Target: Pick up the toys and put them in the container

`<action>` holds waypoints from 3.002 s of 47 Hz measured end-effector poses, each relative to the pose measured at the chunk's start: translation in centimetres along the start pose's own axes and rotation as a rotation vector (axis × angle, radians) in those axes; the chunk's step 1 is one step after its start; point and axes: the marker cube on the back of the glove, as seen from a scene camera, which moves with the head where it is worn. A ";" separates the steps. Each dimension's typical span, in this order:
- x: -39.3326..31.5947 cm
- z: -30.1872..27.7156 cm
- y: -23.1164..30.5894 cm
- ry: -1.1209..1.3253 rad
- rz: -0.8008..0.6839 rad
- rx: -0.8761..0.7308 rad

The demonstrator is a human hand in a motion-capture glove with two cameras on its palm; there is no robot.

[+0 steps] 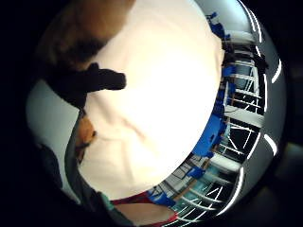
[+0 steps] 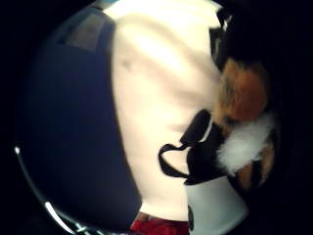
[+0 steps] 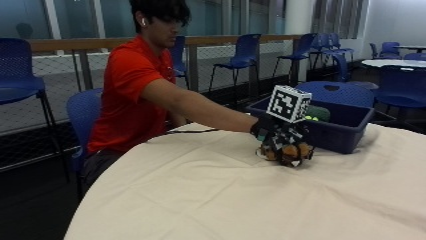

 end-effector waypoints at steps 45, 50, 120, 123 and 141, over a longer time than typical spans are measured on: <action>-15.0 -22.7 10.4 -0.160 -0.390 0.346; -17.1 -23.2 10.7 -0.199 -0.432 0.375; 4.6 -3.2 21.3 -0.178 -0.285 0.094; 5.6 -2.9 22.0 -0.191 -0.270 0.094; 11.0 -1.0 25.3 -0.220 -0.214 0.122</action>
